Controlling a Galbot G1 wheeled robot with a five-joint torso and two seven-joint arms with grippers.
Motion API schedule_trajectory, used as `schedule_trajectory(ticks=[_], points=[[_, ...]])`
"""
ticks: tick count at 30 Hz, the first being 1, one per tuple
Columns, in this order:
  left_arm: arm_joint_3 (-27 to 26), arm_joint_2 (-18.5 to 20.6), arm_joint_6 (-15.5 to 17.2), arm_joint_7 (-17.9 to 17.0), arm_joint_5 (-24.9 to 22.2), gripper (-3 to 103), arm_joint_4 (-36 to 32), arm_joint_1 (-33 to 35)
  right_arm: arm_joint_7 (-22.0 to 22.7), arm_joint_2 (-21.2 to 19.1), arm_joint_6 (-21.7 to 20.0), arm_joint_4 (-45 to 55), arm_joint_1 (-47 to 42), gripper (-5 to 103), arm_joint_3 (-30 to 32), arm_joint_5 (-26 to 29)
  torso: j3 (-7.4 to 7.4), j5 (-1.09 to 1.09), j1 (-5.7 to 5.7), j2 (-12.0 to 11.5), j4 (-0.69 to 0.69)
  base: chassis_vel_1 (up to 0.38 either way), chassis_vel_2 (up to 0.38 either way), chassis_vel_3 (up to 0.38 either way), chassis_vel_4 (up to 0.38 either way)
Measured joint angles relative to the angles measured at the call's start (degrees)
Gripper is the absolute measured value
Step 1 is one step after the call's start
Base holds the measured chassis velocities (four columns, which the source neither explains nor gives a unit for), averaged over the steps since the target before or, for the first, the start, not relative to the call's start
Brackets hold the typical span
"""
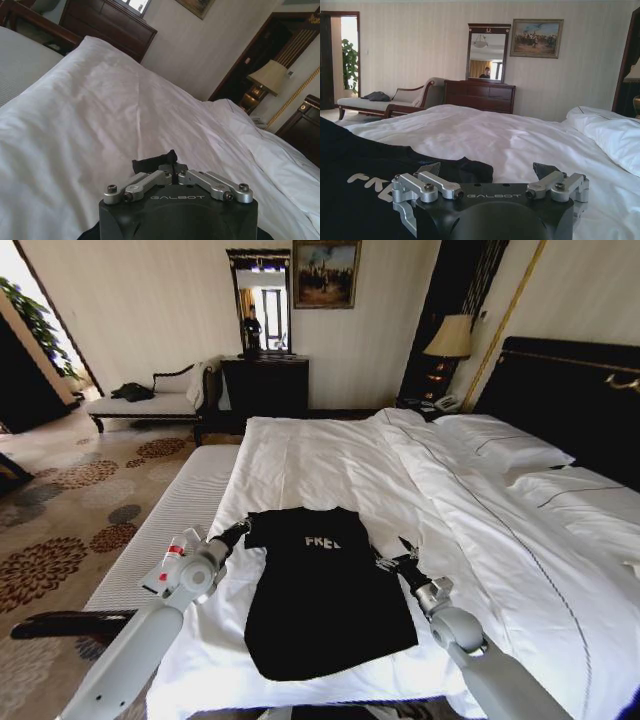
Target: Fold the clothes on the bed.
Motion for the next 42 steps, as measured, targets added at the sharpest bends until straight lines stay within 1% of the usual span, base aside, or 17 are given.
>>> schedule_trajectory(ticks=[2, 3, 6, 8, 9, 12, 13, 15, 16, 19, 25, 31, 36, 39, 40, 41, 42], points=[[3.0, -0.4, 0.4, -1.1, 0.0, 0, 0.2, -2.2, 0.0, 0.0, 0.0, 0.0, -0.4, 100, 0.5, 0.0, 0.00, 0.00, 0.00, 0.0, -0.01, 0.000, 0.000, 0.000, 0.000], [3.0, -0.4, 0.4, -1.1, 0.0, 0, 0.2, -2.2, 0.0, 0.0, 0.0, 0.0, -0.4, 100, 0.5, 0.0, 0.00, 0.00, 0.00, 0.0, -0.01, 0.000, 0.000, 0.000, 0.000], [7.7, -1.3, 1.0, -2.5, 0.0, 0, 1.3, -5.9, -0.1, 0.3, 0.0, 0.1, -1.3, 100, 1.3, 0.0, 0.00, 0.00, 0.00, 0.0, -0.04, 0.000, 0.000, 0.000, 0.000], [10.9, -2.2, 1.2, -3.5, 0.7, 0, 2.4, -8.3, -0.2, 0.5, 0.1, 0.3, -1.9, 100, 1.8, -0.1, 0.00, 0.00, 0.00, 0.0, -0.02, 0.000, 0.000, 0.000, 0.000], [10.9, -2.2, 1.2, -3.5, 0.7, 0, 2.4, -8.3, -0.2, 0.5, 0.1, 0.3, -1.9, 100, 1.8, -0.1, 0.00, 0.00, 0.00, 0.0, -0.02, 0.000, 0.000, 0.000, 0.000], [16.0, -4.1, 1.9, -5.7, 1.8, 0, 4.7, -11.8, -0.3, 0.9, 0.1, 0.5, -2.3, 100, 2.2, -0.3, 0.00, 0.00, 0.00, 0.0, -0.02, 0.000, 0.000, 0.000, 0.000], [16.0, -4.1, 1.9, -5.7, 1.8, 0, 4.7, -11.8, -0.3, 0.9, 0.1, 0.5, -2.3, 100, 2.2, -0.3, 0.00, 0.00, 0.00, 0.0, -0.02, 0.000, 0.000, 0.000, 0.000], [19.7, -5.0, 2.2, -6.5, 2.8, 0, 6.7, -13.9, -0.4, 1.0, 0.2, 0.6, -2.2, 100, 2.4, -0.3, 0.00, 0.01, 0.00, 0.0, -0.01, 0.000, 0.000, 0.000, 0.000], [19.7, -5.0, 2.2, -6.5, 2.8, 0, 6.7, -13.9, -0.4, 1.0, 0.2, 0.6, -2.2, 100, 2.4, -0.3, 0.00, 0.01, 0.00, 0.0, -0.01, 0.000, 0.000, 0.000, 0.000], [24.7, -6.5, 2.4, -7.2, 3.7, 0, 9.1, -16.5, -0.4, 1.1, 0.2, 0.6, -2.1, 100, 2.5, -0.3, 0.00, 0.00, 0.00, 0.0, -0.01, 0.000, 0.000, 0.000, 0.000], [29.4, -8.9, 2.8, -7.7, 5.1, 0, 11.8, -18.7, -0.5, 1.6, 0.2, 0.5, -2.4, 100, 2.7, -0.7, 0.00, 0.00, 0.00, 0.0, -0.02, 0.000, 0.000, 0.000, 0.000], [31.5, -9.8, 3.6, -8.1, 6.1, 0, 13.4, -18.5, -0.5, 1.8, 0.3, 0.6, -2.7, 100, 2.8, -1.3, 0.00, 0.00, 0.00, 0.0, -0.02, 0.000, 0.000, 0.000, 0.000], [31.3, -9.4, 5.2, -9.4, 6.2, 0, 13.1, -16.6, -0.5, 1.6, 0.3, 0.6, -2.9, 100, 3.2, -1.2, 0.00, -0.01, 0.00, 0.0, -0.01, 0.000, 0.000, 0.000, 0.000], [30.7, -8.5, 7.1, -9.6, 6.3, 15, 11.3, -15.2, -0.6, 1.5, 0.3, 0.8, -3.1, 100, 3.2, -1.2, 0.00, -0.01, 0.00, 0.0, -0.02, 0.000, 0.000, 0.000, 0.000], [30.7, -8.5, 7.1, -9.6, 6.3, 15, 11.3, -15.2, -0.6, 1.5, 0.3, 0.8, -3.1, 100, 3.2, -1.2, 0.00, -0.01, 0.00, 0.0, -0.02, 0.000, 0.000, 0.000, 0.000], [30.5, -8.0, 7.5, -9.5, 7.1, 20, 10.5, -14.6, -0.5, 1.5, 0.4, 0.9, -3.1, 100, 3.2, -1.2, 0.00, -0.01, 0.00, 0.0, -0.02, 0.000, 0.000, 0.000, 0.000], [30.3, -7.7, 7.7, -9.4, 7.8, 20, 9.9, -14.2, -0.5, 1.5, 0.3, 1.0, -3.1, 100, 3.2, -1.2, 0.00, 0.00, 0.00, 0.0, -0.01, 0.000, 0.000, 0.000, 0.000]])
